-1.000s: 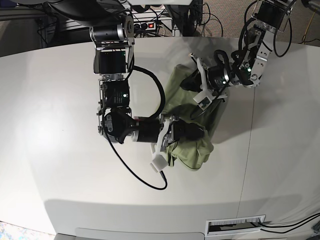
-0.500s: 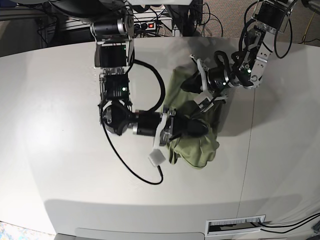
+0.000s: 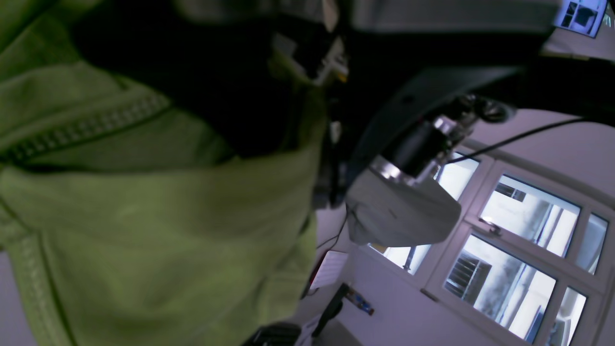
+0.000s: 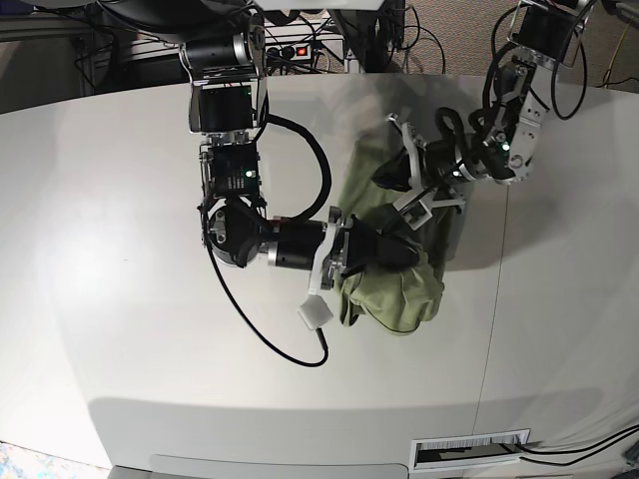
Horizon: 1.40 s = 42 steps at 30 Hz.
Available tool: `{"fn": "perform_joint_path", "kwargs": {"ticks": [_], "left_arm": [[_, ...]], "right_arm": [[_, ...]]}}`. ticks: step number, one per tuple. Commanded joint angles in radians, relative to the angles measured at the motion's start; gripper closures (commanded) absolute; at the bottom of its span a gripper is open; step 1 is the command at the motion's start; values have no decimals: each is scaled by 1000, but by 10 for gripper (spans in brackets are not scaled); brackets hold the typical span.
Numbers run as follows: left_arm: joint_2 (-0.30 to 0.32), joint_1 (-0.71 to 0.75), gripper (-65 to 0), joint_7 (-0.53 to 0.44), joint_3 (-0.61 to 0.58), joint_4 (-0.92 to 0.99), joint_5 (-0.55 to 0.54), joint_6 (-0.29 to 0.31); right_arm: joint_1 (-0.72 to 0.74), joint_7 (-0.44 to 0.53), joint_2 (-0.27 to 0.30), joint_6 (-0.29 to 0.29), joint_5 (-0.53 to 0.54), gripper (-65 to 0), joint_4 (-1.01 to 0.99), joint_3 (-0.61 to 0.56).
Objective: Fold the T-shirt properly
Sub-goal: 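Lift the bundle edge with the right gripper and fold it onto the left gripper, then open the right gripper and pull it away from the bundle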
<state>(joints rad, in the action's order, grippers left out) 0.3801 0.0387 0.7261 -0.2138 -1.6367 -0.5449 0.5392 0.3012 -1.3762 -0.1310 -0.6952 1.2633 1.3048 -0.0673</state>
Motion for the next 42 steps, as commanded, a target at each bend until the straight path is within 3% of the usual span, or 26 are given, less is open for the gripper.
{"fn": "perform_joint_path", "kwargs": {"ticks": [1, 6, 16, 25, 29, 35, 42], "left_arm": [[3, -19, 0, -21, 23, -34, -56, -8], [3, 9, 0, 21, 102, -108, -108, 41], [37, 96, 0, 60, 147, -193, -105, 41], [55, 130, 0, 60, 147, -193, -79, 40], [55, 130, 0, 60, 147, -193, -60, 40], [55, 130, 0, 60, 147, -193, -46, 33], [56, 130, 0, 125, 147, -194, -46, 34]], "right_arm": [[20, -20, -8, -3, 20, 0, 18, 5], [30, -20, -7, -3, 20, 0, 18, 51], [28, -20, -11, -3, 20, 0, 18, 49], [29, -20, -11, -3, 16, -24, 18, -146], [29, -20, -10, -3, 2, -27, 20, -166], [29, -20, -5, -3, 32, -188, 127, -146], [29, -20, -2, -3, 44, -190, 265, -121]]}}
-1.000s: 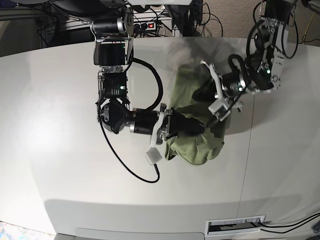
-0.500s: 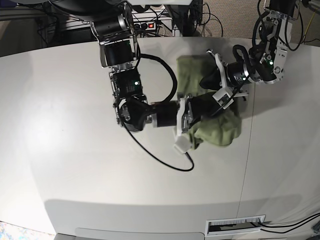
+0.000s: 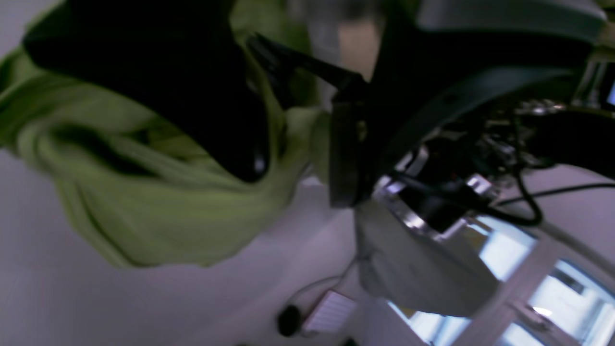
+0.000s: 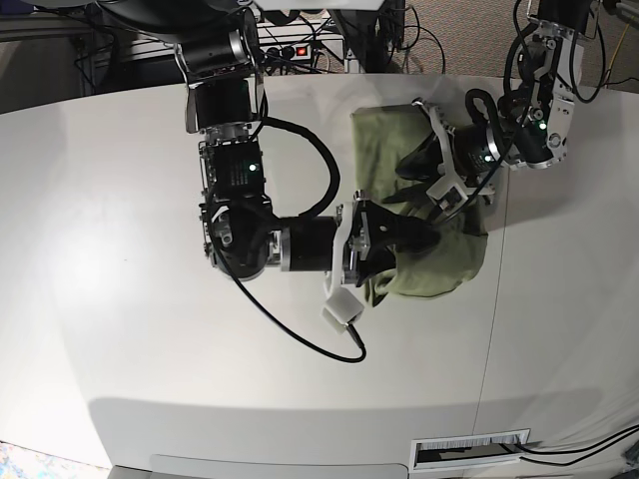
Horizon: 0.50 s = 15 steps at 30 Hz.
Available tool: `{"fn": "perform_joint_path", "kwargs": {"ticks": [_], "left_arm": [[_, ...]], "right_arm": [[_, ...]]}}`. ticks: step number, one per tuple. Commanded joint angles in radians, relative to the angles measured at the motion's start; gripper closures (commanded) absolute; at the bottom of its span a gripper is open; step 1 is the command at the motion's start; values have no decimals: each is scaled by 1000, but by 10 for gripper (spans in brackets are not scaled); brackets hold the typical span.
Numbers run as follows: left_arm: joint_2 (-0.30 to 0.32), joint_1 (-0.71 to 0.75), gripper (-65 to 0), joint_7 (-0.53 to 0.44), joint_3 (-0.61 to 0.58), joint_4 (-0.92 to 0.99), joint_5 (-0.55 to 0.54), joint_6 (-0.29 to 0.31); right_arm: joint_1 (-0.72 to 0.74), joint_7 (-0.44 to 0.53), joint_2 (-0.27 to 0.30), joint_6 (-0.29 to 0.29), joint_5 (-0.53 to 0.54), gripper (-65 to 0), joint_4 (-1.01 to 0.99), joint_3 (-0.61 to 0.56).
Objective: Fold the T-shirt properly
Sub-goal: 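Open the right gripper and pull it away from the bundle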
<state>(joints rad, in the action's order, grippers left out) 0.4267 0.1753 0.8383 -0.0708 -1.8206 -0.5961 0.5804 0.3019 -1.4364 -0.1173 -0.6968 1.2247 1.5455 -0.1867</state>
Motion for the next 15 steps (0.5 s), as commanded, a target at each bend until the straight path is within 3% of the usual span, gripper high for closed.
{"fn": "perform_joint_path", "kwargs": {"ticks": [1, 7, 11, 15], "left_arm": [[10, -6, 0, 35, 4, -10, 5, -8], [41, -6, 0, 60, 4, -10, 4, -9], [86, -6, 0, 55, 4, -10, -3, -43], [131, -6, 0, 53, 4, -10, -8, -47]], "right_arm": [[30, 40, -16, -1, 78, -190, 36, 18], [86, 40, -16, -1, 50, -189, 58, 223], [145, 40, -15, -1, 41, -189, 58, 361], [183, 40, 17, -1, -93, -189, 56, 418]]}}
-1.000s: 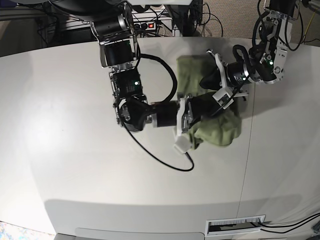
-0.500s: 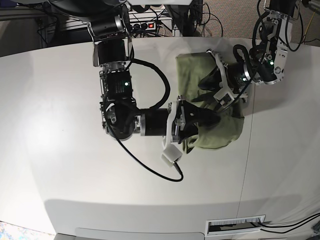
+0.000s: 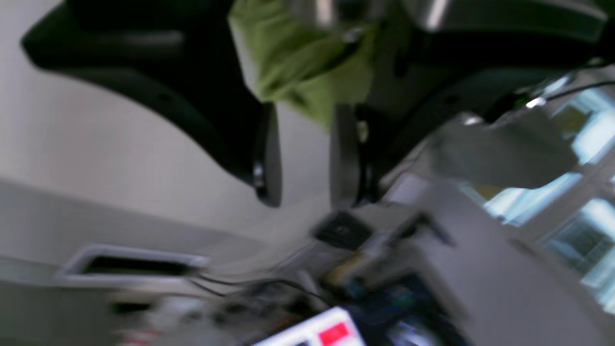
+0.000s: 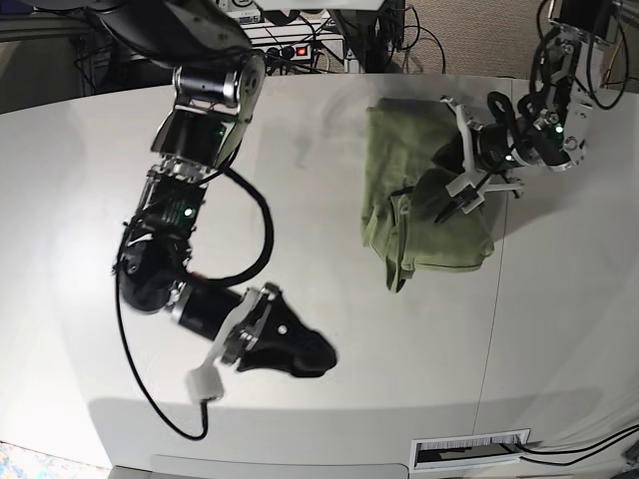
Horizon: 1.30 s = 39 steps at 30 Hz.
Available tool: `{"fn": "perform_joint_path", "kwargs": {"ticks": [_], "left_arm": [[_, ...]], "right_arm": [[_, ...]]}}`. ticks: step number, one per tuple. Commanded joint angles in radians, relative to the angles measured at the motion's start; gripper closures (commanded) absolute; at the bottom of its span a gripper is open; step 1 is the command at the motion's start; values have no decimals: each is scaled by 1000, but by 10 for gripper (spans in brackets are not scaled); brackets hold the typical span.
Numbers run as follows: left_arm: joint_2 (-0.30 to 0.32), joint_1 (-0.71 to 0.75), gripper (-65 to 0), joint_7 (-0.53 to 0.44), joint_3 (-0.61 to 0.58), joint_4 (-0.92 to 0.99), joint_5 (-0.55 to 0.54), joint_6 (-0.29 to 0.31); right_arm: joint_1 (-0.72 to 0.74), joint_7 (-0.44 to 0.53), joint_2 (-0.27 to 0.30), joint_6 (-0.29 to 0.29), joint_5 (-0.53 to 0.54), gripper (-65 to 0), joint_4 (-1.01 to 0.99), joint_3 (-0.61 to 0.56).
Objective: Fold the T-shirt properly
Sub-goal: 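Open the right gripper and pull it away from the bundle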
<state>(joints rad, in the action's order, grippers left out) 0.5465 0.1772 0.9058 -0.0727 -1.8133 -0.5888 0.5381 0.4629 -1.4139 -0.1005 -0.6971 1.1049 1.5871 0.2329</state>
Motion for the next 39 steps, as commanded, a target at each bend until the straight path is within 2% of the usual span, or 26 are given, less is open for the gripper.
{"fn": "perform_joint_path", "kwargs": {"ticks": [1, 3, 4, 6, 7, 12, 15, 17, 21, 23, 27, 32, 37, 39], "left_arm": [[21, -8, 0, -15, 6, -17, -22, -4], [33, -8, 0, -15, 6, -17, -27, -4], [35, -8, 0, -15, 6, -17, -32, -4], [38, -8, 0, -15, 6, -17, -46, -3], [38, -8, 0, -13, 6, -17, -53, -3], [38, -8, 0, 40, 6, -34, -65, -4], [38, -8, 0, 142, 6, -76, -145, -3], [39, -3, 0, 211, 6, -99, -200, -2], [39, 49, 0, 203, 6, -101, -185, 8], [39, 76, 0, 165, 6, -100, -138, 9], [38, 113, 0, -32, 6, -77, 38, 8], [38, 106, 0, -135, 6, -29, 114, 8], [38, 89, 0, -281, 6, 66, 255, 7], [38, 68, 0, -308, 6, 120, 270, 4]], "right_arm": [[22, 18, 13, -1, -18, -189, 14, -6], [22, 18, 37, -1, -132, -183, 2, -31], [22, 30, 47, -1, -191, -151, -10, -49], [22, 115, 64, -1, -293, -32, -47, -98], [22, 161, 69, -1, -338, 0, -66, -126], [23, 369, 81, -1, -555, 0, -136, -266], [27, 435, 81, -1, -646, 0, -178, -338], [34, 472, 81, -1, -687, 0, -212, -372], [37, 506, 81, -1, -713, 0, -261, -389], [36, 497, 81, -1, -716, 0, -270, -388], [37, 479, 81, -1, -674, 0, -271, -388], [36, 439, 81, -1, -657, 0, -271, -388], [36, 418, 82, -1, -657, 0, -271, -388], [36, 420, 84, -1, -661, 0, -271, -388]]}}
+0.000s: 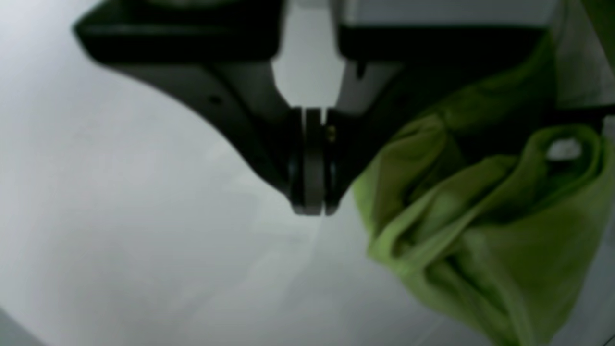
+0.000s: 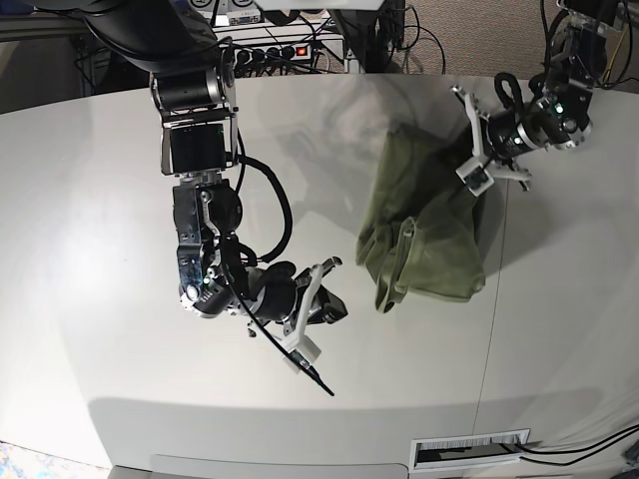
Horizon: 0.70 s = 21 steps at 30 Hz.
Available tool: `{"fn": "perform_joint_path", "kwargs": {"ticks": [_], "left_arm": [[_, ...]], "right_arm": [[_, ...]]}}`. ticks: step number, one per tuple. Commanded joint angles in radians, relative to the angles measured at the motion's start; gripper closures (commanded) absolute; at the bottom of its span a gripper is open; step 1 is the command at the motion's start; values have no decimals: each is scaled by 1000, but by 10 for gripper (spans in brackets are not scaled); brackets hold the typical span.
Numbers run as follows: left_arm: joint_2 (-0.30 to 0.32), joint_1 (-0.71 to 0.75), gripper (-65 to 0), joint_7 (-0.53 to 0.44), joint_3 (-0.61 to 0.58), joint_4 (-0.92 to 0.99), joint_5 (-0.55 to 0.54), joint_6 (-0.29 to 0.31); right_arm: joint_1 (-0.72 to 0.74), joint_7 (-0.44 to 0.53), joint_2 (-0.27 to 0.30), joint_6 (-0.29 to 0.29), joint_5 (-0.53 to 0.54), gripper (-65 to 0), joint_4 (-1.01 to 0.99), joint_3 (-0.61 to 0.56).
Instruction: Fold the T-shirt properly
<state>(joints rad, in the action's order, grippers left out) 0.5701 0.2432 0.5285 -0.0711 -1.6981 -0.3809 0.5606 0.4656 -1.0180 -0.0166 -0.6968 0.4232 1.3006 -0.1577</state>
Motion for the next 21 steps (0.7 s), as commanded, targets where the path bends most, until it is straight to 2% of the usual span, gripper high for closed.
{"fn": "perform_joint_path", "kwargs": {"ticks": [1, 6, 9, 13, 17, 21], "left_arm": [[14, -12, 0, 57, 4, 32, 65, -18], [14, -90, 0, 31, 4, 138, 68, -9], [14, -124, 0, 31, 4, 157, 66, 21], [14, -135, 0, 32, 4, 158, 63, 24], [14, -129, 0, 43, 4, 158, 53, 40], [14, -126, 0, 67, 4, 158, -5, 51]], "right_arm": [[34, 27, 4, -1, 20, 0, 16, 2], [33, 135, 56, -1, -56, 0, 14, 2], [36, 267, 69, -1, -130, 0, 13, 2], [54, 308, 56, -1, -174, 0, -19, 2], [98, 368, 21, -1, -218, 0, -170, 2], [165, 424, -16, -1, -232, 0, -321, 2]]}}
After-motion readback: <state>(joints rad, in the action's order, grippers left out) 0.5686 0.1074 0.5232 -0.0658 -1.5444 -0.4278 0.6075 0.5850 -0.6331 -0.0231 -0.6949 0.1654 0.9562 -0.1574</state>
